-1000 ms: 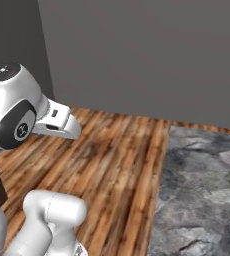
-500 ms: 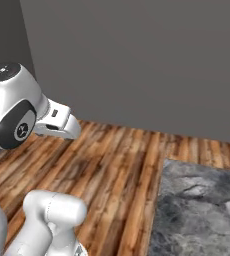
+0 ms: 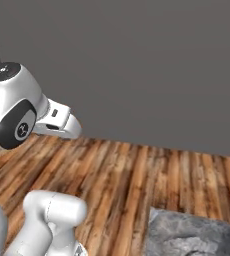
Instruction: Transport the steak and avocado to the fridge. Place the steak on the rack containing meat and place the avocado on the rack containing the vegetable, ensuring meats and vegetables are on different racks.
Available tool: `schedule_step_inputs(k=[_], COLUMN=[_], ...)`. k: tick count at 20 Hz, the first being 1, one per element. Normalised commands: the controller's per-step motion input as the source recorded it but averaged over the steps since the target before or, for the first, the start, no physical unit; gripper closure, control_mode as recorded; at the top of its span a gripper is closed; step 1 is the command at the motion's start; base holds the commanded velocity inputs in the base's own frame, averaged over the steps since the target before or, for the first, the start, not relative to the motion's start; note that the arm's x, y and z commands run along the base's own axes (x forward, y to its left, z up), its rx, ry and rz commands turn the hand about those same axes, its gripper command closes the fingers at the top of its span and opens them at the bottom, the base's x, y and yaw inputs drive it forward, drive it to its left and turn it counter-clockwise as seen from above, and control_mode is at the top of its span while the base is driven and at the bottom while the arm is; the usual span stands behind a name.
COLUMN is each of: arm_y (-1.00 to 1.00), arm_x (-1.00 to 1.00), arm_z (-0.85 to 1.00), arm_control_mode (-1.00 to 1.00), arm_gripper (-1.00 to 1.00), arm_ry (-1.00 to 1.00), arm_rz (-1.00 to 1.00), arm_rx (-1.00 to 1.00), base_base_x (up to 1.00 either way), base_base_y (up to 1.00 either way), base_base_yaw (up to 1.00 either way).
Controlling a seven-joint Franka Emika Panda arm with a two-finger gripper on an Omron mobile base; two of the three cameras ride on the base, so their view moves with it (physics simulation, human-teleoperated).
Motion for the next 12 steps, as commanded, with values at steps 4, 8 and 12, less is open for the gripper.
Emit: schedule_step_inputs(k=[4, 8, 12], arm_y=[0.00, 0.00, 0.00], arm_x=[0.00, 0.00, 0.00], arm_z=[0.00, 0.00, 0.00], arm_control_mode=[1.00, 1.00, 1.00], arm_gripper=[-1.00, -1.00, -1.00], arm_ry=[0.00, 0.00, 0.00], arm_rz=[0.00, 0.00, 0.00], arm_rx=[0.00, 0.00, 0.00], base_base_x=[1.00, 1.00, 1.00], base_base_y=[0.00, 0.18, 0.45], base_base_yaw=[-0.33, -0.52, -0.63])
